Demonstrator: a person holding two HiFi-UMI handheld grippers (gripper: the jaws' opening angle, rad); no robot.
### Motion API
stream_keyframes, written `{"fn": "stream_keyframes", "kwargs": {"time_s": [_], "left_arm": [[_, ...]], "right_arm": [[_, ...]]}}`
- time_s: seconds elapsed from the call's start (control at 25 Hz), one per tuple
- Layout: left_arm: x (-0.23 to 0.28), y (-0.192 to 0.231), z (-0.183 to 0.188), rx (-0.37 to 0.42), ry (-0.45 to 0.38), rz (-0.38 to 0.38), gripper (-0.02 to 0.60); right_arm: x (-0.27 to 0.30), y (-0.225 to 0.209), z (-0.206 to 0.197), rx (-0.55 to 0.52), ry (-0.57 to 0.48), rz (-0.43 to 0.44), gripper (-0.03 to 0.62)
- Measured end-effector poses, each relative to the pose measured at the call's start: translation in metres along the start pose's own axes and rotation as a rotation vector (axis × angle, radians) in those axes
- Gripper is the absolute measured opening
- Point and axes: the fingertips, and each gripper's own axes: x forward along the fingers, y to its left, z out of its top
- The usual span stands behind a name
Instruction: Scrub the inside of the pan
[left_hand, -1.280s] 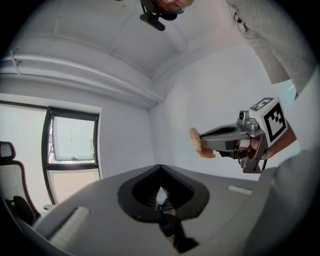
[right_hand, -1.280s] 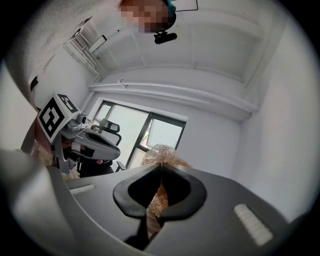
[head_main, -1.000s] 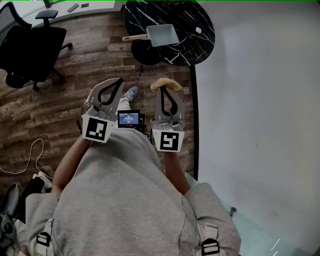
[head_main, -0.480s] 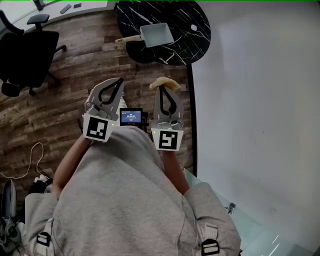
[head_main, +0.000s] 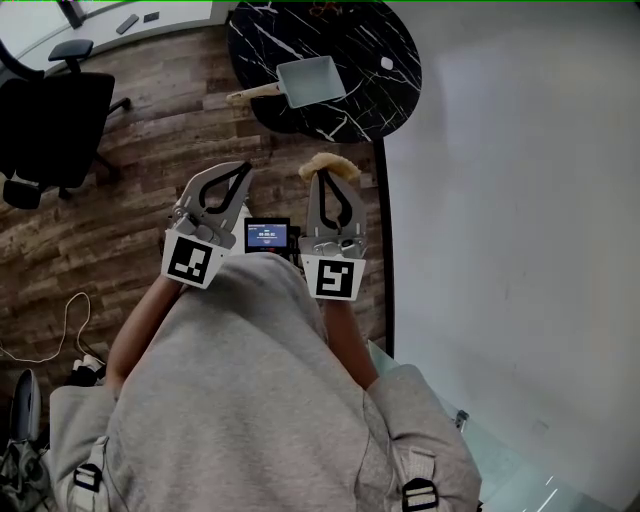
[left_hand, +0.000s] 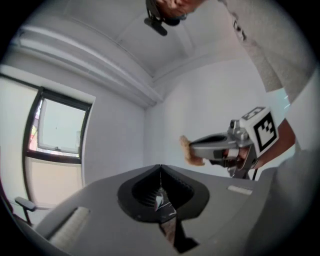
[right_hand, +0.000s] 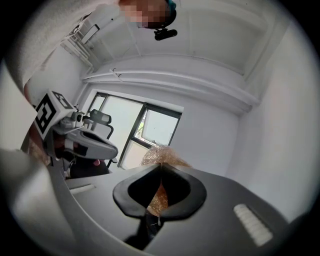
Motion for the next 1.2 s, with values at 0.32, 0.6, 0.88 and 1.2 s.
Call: {"fn": "stream_keyframes", "kwargs": {"time_s": [0.32,0.6,0.88,1.2], "left_arm": [[0.029,-0.026,0.015,-0.128,0.04,-0.302,0.089],[0.064,-0.017,0.016,-0.15,0.073,-0.361,0.114],[0.112,-0.005,0.014,-0.115,0.095,-0.344,0.034],[0.173,0.044,0.01,-0.169,0.076,-0.237,0.029]], "right_arm": [[0.023,0.02,-0.008,-0.203,0.014,0.1,0.021],[0.042,0.018,-0.016,-0.309,0.0,0.169,0.023],[0.066,-0.006,-0.032,-0.269,0.005,0.25,0.035],[0.1,-0.083,-0.056,0.189,-0.035,0.267,0.186]]}}
